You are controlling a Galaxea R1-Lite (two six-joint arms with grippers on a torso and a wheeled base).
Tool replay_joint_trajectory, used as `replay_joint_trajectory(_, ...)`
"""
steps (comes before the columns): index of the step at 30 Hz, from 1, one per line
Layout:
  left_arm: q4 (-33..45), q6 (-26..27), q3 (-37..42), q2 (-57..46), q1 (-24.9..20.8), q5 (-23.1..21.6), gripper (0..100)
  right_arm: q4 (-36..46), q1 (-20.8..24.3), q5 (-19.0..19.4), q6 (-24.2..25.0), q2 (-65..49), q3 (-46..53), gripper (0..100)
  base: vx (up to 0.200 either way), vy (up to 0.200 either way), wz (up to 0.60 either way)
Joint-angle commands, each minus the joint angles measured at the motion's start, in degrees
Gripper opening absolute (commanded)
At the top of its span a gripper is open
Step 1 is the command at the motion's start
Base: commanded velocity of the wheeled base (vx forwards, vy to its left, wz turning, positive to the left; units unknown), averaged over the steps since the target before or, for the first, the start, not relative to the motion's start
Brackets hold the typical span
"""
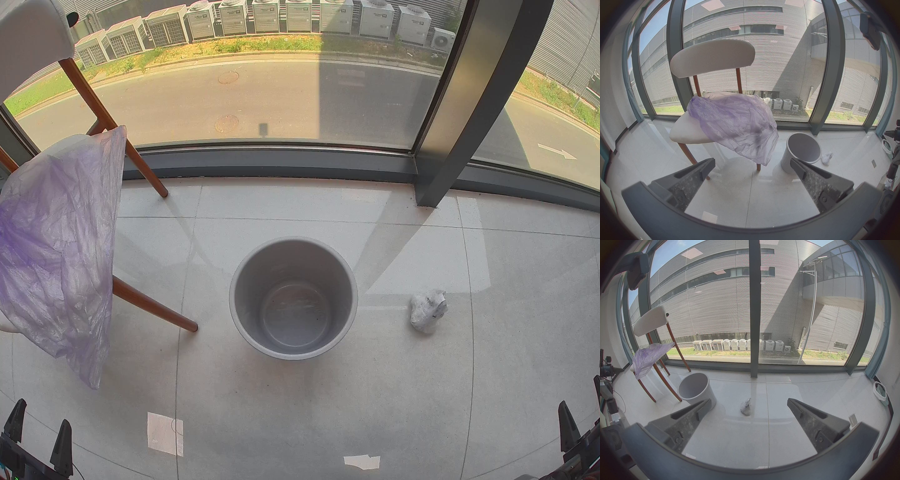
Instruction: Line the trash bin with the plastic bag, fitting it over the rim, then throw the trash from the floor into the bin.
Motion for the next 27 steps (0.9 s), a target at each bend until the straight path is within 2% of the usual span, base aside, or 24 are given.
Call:
replay_joint_trajectory(1, 0.0, 0.0, 1.0, -0.2, 0.0, 0.0, 100, 0.0, 0.0, 0.0, 0.0, -0.4, 1.0, 100, 0.000, 0.000, 0.00)
replay_joint_trajectory(4, -0.7, 0.1, 1.0, -0.2, 0.0, 0.1, 100, 0.0, 0.0, 0.0, 0.1, -0.4, 1.0, 100, 0.000, 0.000, 0.00)
replay_joint_trajectory(8, -5.9, 0.6, 1.0, -0.2, 0.0, -1.1, 100, 0.0, 0.0, 0.0, 0.1, -0.4, 1.0, 100, 0.000, 0.000, 0.00)
replay_joint_trajectory(10, -6.8, 2.5, 1.0, -0.2, 0.0, -3.5, 100, 0.0, 0.0, 0.0, 0.1, -0.4, 1.0, 100, 0.000, 0.000, 0.00)
replay_joint_trajectory(13, -8.6, 4.2, 1.0, -0.2, 0.0, -4.8, 100, 0.0, 0.0, 0.0, 0.1, -0.4, 1.0, 100, 0.000, 0.000, 0.00)
replay_joint_trajectory(15, -11.9, 5.3, -0.2, -0.2, 0.0, -7.1, 100, 0.0, 0.0, 0.0, 0.1, -0.4, 1.0, 100, 0.000, 0.000, 0.00)
replay_joint_trajectory(18, -8.6, 5.4, -4.3, -0.2, 0.0, -10.2, 100, 0.0, 0.0, 0.0, 0.1, -0.4, 1.0, 100, 0.000, 0.000, 0.00)
replay_joint_trajectory(23, 1.2, 5.7, -11.2, -0.5, -0.2, -10.7, 100, 0.0, 0.0, 0.0, 0.1, -0.4, 1.0, 100, 0.000, 0.000, 0.00)
replay_joint_trajectory(27, -1.9, 5.7, -14.1, 5.5, -0.2, -10.9, 100, 0.0, 0.0, 0.0, 0.4, -0.4, 1.0, 100, 0.000, 0.000, 0.00)
